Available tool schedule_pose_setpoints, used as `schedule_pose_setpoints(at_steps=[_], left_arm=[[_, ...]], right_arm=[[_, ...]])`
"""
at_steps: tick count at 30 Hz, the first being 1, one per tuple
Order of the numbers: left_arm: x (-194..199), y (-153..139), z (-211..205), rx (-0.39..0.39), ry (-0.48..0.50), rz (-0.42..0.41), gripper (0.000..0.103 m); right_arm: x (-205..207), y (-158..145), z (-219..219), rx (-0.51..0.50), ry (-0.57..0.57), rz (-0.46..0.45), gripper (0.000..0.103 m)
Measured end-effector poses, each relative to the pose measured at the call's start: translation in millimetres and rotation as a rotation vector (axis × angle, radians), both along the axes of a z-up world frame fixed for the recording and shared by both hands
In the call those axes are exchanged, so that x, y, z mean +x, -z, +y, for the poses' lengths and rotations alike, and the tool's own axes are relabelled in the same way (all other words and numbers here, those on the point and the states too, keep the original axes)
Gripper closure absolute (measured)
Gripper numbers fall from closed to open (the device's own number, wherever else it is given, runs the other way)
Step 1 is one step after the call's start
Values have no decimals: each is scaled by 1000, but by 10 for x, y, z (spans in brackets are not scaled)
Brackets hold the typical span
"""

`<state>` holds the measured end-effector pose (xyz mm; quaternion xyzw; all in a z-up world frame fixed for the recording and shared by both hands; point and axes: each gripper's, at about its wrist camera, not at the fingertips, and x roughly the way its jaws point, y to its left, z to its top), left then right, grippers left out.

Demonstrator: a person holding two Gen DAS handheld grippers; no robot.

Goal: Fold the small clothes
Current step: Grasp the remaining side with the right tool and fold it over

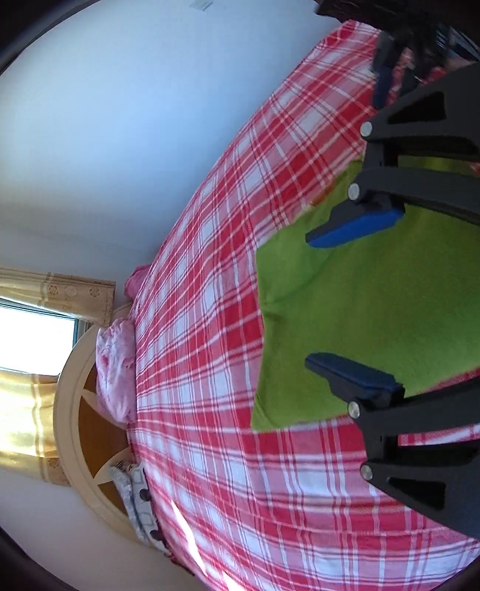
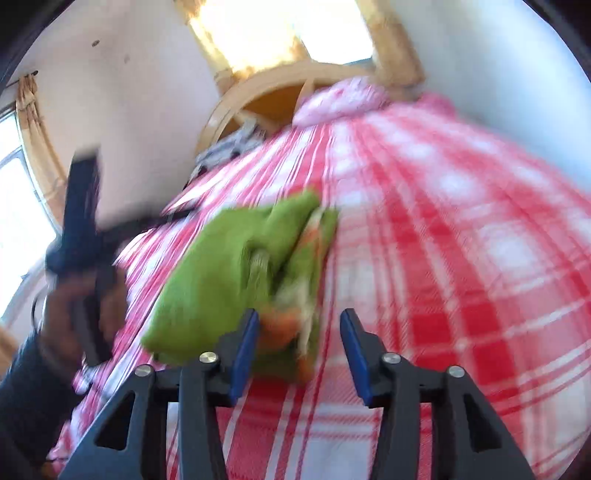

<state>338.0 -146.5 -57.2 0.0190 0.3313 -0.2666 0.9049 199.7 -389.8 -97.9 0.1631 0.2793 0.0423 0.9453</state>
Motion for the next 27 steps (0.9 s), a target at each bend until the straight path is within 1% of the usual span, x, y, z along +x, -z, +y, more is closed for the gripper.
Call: schedule_pose_setpoints(at_steps=[2, 3, 4, 6, 7, 8, 9, 10, 12, 13, 14, 15, 18, 21, 22, 23, 24, 26, 27], left_arm=[[-82, 127, 131, 43, -34, -19, 36], [-106, 197, 161, 53, -40, -14, 36], [-136, 286, 192, 61, -40, 7, 36], [-158, 446, 225, 64, -46, 52, 36], [-181, 503, 234, 60, -54, 61, 36], [-199, 547, 246, 54, -61, 65, 36], [-210, 577, 255, 41, -64, 68, 36], [-222, 591, 265, 27, -65, 69, 36], [-236, 607, 273, 11, -62, 71, 36], [-254, 623, 282, 6, -57, 71, 36], [-272, 633, 288, 1, -50, 71, 33], [-305, 645, 297, 0, -44, 74, 27], [-333, 693, 290, -14, -20, 87, 25], [-331, 716, 279, -1, -30, 92, 21], [-333, 724, 281, 3, -36, 94, 21], [-332, 733, 283, 5, -42, 95, 17], [-331, 745, 291, 6, -48, 100, 14], [-302, 773, 314, -6, -53, 118, 12], [-300, 784, 331, -15, -55, 124, 12]], right_arm=[[157, -114, 103, -27, -21, 3, 55], [251, -148, 167, -36, -40, 5, 55], [378, -163, 228, -39, -63, 14, 55], [672, -107, 319, -38, -97, 74, 55], [796, -53, 352, -45, -95, 103, 59], [927, 15, 383, -67, -85, 143, 66], [990, 67, 387, -83, -78, 171, 86], [1026, 135, 383, -92, -60, 200, 86], [948, 212, 358, -68, -45, 216, 88], [888, 248, 350, -84, -37, 224, 88], [822, 290, 353, -111, -30, 229, 89], [767, 321, 347, -131, -26, 233, 89], [717, 406, 304, -141, -24, 238, 89], [782, 308, 325, -156, -37, 230, 88], [800, 228, 309, -143, -34, 209, 86], [831, 167, 299, -134, -24, 192, 83], [868, 100, 289, -135, -11, 171, 77], [965, -44, 326, -152, -3, 131, 76], [1029, -95, 375, -156, -24, 119, 76]])
